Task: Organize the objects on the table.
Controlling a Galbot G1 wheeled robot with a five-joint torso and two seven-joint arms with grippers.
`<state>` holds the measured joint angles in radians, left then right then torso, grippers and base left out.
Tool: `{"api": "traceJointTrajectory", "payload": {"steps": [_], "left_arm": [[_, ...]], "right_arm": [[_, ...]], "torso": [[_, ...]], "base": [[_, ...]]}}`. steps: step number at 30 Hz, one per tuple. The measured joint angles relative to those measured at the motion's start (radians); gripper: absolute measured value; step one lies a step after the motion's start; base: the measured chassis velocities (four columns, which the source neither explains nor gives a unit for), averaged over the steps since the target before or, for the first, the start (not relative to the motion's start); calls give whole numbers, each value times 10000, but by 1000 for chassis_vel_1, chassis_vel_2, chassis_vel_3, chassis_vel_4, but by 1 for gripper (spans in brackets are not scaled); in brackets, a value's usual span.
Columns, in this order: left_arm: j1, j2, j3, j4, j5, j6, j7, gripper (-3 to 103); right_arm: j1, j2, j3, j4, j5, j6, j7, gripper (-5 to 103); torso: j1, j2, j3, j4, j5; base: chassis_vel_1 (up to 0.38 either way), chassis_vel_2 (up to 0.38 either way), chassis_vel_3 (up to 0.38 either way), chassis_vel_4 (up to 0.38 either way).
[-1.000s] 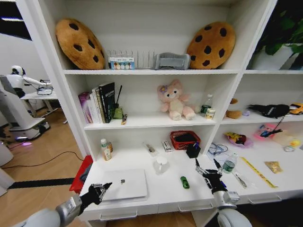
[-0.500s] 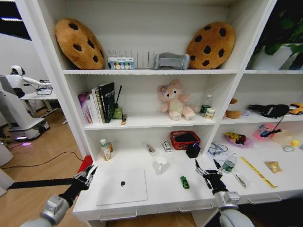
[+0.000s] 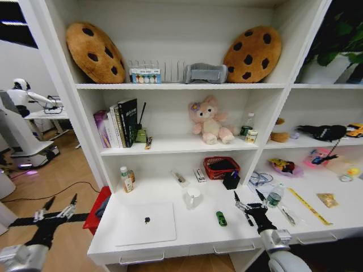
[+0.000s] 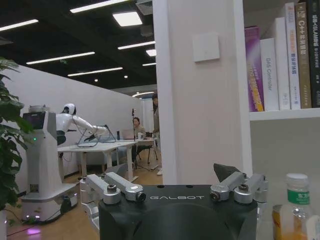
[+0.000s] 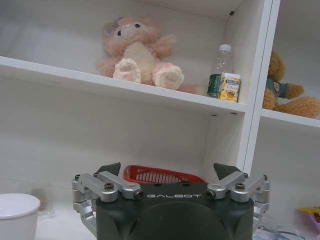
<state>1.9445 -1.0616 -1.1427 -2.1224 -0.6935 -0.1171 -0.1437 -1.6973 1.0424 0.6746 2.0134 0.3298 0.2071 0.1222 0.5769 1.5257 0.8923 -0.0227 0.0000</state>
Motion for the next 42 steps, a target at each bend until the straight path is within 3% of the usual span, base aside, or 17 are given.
{"api": "traceJointTrajectory", "payload": {"steps": [3, 20, 23, 33, 42], "left_arm": [[109, -5, -278, 26, -242, -82, 0, 100], [225, -1, -356, -28, -340, -128, 1, 100], [228, 15, -340, -36, -326, -116, 3, 100], [229, 26, -326, -44, -315, -108, 3, 100], [230, 34, -317, -45, -304, -99, 8, 100]], "right_arm": [[-27, -53, -2, 89, 58, 9, -10, 100], [-278, 171, -175, 265, -169, 48, -29, 100], [-705, 608, -500, -144, -730, 160, -76, 100], [-484, 758, -1175, -1336, -539, 161, -83, 100], [705, 838, -2152, -2144, -397, -498, -93, 100]], "torso": [[0, 0, 0, 0, 0], [0, 0, 0, 1, -1], [0, 0, 0, 0, -1], [0, 0, 0, 0, -1], [0, 0, 1, 1, 0]], "base": [[0, 0, 0, 0], [0, 0, 0, 0], [0, 0, 0, 0], [0, 0, 0, 0], [0, 0, 0, 0]]}}
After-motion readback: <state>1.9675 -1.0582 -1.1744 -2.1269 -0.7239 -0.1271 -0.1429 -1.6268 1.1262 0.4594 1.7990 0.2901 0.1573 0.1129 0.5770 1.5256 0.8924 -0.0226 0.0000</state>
